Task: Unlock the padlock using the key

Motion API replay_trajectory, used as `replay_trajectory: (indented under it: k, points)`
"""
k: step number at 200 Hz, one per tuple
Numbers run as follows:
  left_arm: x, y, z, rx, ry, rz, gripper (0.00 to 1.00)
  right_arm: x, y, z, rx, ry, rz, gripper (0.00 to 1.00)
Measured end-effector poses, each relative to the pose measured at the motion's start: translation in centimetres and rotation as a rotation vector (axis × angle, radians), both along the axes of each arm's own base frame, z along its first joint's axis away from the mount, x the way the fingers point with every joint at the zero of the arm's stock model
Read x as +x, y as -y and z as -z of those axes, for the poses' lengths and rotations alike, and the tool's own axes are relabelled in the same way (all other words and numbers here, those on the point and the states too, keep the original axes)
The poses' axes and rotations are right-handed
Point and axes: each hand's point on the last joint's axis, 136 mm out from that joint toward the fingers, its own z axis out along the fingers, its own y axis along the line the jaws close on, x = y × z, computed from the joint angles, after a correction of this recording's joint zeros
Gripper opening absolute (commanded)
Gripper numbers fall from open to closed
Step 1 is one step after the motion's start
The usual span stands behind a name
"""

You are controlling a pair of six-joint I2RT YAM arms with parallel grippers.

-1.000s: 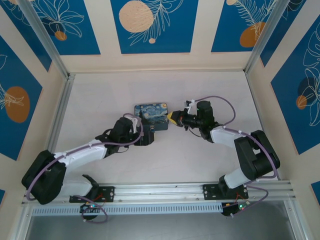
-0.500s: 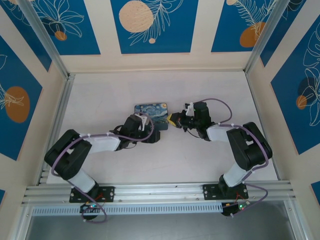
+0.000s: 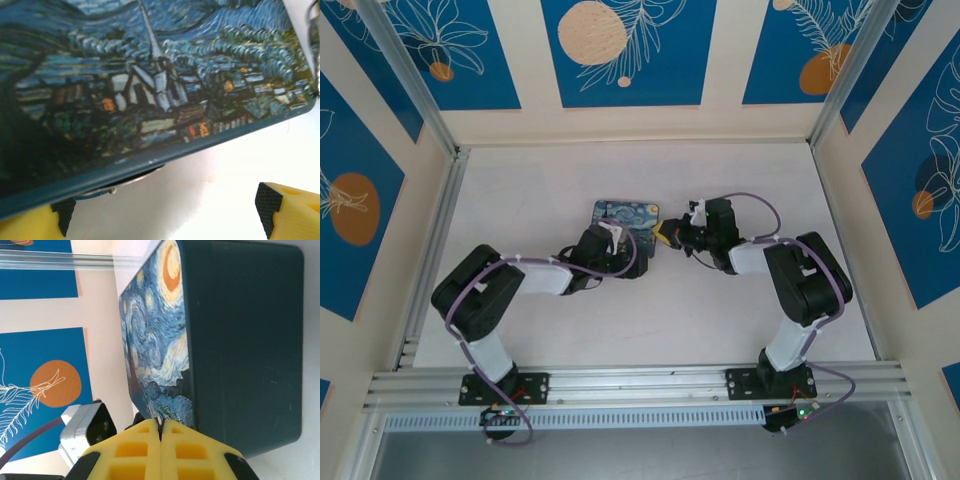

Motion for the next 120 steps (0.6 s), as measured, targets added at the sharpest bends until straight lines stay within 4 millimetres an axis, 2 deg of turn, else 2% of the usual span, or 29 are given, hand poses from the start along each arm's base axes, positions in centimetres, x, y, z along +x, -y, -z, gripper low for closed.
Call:
replay_trajectory:
  k: [19, 80, 120]
  points:
    - [0.3, 0.3, -0.2, -0.015, 0.014, -0.002, 0.93, 0.0, 0.0, 0.6, 0.001, -0.018, 0.002, 0.00]
    - [1.3, 1.3, -2.1, -0.130, 0.042, -0.043, 0.92, 0.3, 0.1, 0.4, 0.008, -0.005, 0.007, 0.00]
    - [1.4, 1.6, -2.4, -0.187, 0.027, -0.068, 0.89, 0.4, 0.1, 0.4, 0.010, -0.002, 0.007, 0.00]
